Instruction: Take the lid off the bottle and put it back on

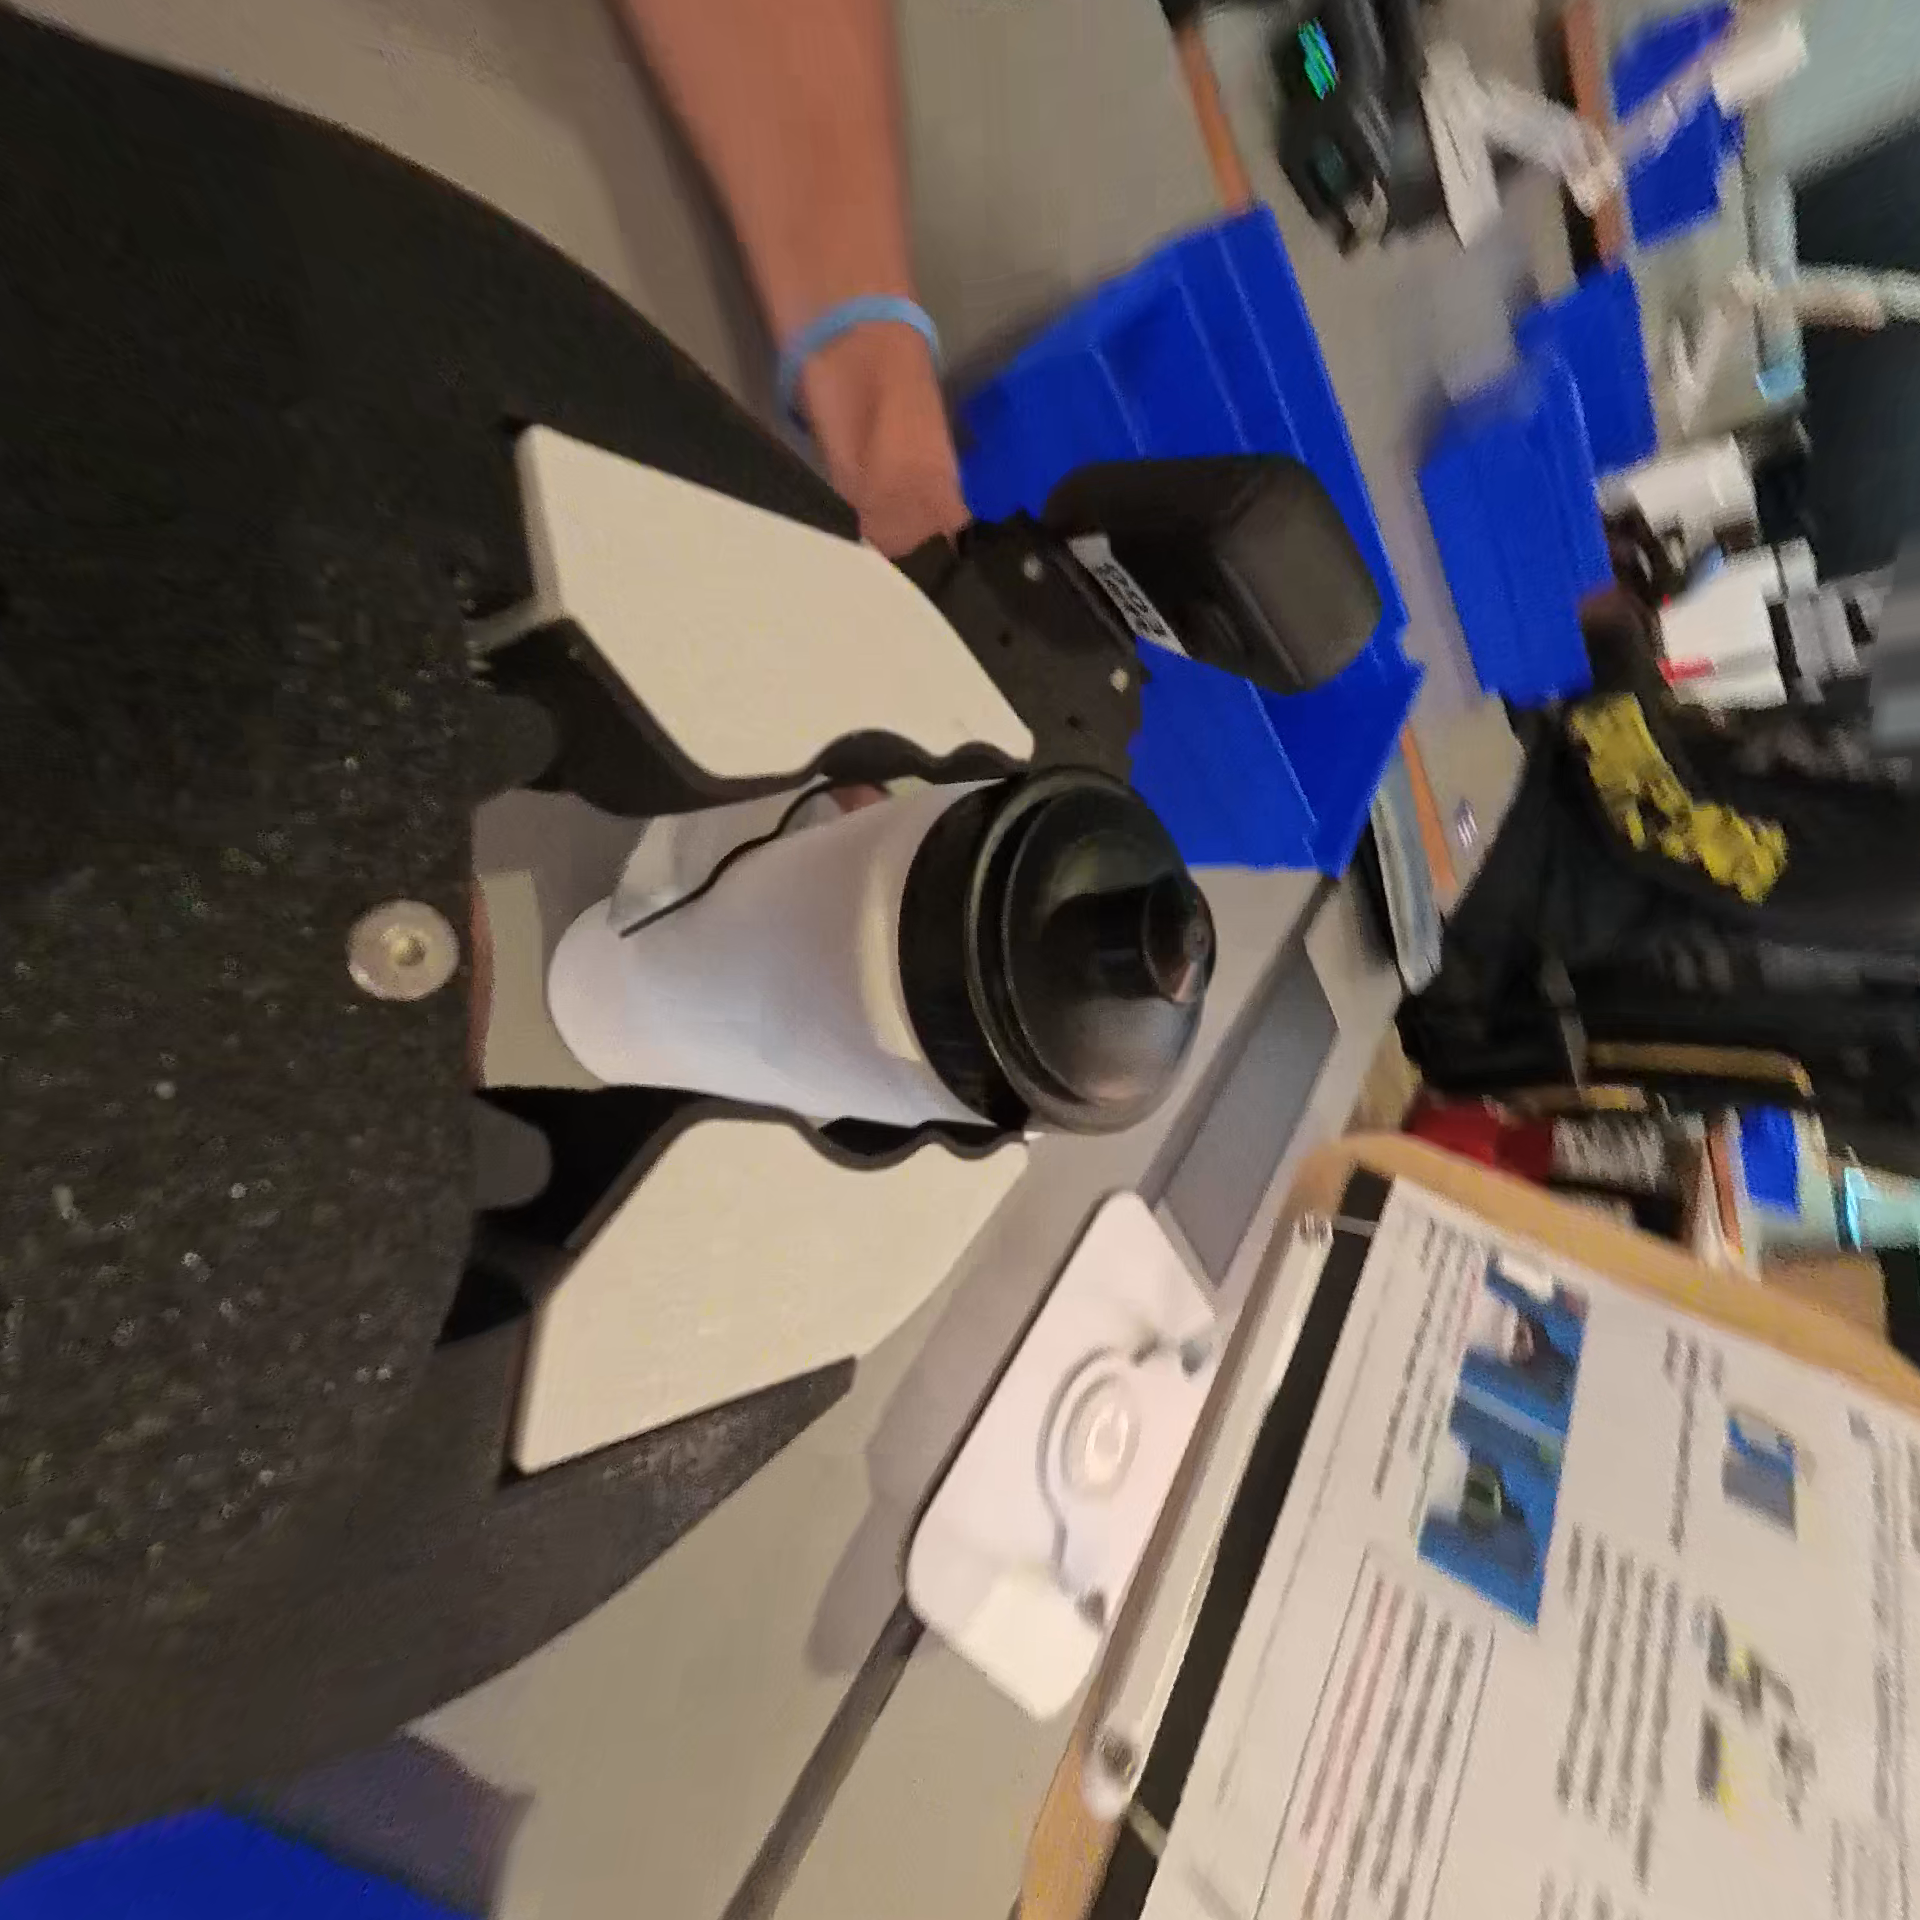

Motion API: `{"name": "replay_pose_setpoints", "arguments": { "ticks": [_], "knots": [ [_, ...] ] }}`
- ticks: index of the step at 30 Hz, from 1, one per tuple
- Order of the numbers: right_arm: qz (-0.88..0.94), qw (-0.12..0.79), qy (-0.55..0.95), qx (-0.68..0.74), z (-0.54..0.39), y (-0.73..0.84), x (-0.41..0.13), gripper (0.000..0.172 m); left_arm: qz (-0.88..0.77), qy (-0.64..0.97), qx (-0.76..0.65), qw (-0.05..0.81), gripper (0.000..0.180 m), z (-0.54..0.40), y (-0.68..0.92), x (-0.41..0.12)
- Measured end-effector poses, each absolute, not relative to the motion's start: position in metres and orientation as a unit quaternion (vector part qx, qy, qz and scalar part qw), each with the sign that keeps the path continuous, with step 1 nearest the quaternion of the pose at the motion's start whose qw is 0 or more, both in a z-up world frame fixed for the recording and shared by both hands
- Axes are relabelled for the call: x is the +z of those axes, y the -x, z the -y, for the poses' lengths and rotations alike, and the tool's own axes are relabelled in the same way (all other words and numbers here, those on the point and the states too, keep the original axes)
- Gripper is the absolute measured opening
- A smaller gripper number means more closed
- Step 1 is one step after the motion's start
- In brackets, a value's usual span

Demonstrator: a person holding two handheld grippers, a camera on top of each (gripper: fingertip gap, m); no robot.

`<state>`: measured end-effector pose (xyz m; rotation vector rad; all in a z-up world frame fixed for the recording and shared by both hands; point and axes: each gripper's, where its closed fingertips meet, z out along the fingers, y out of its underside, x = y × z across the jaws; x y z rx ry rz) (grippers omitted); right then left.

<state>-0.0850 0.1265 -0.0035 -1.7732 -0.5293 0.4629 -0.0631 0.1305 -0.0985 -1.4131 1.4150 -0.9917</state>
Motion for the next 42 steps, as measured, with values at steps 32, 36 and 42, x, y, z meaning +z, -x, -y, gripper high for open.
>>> {"name": "replay_pose_setpoints", "arguments": {
  "ticks": [32,36,42],
  "knots": [
    [0.276,0.554,0.755,0.218,-0.122,0.087,-0.005,0.066,-0.583,0.563,-0.386,0.440,0.087,-0.126,0.062,-0.100],
    [0.226,0.567,0.779,0.147,-0.122,0.086,-0.006,0.066,-0.584,0.562,-0.386,0.441,0.087,-0.125,0.061,-0.099],
    [0.315,0.574,0.743,0.137,-0.111,0.081,0.009,0.074,-0.585,0.562,-0.387,0.439,0.087,-0.124,0.060,-0.100]
  ]
}}
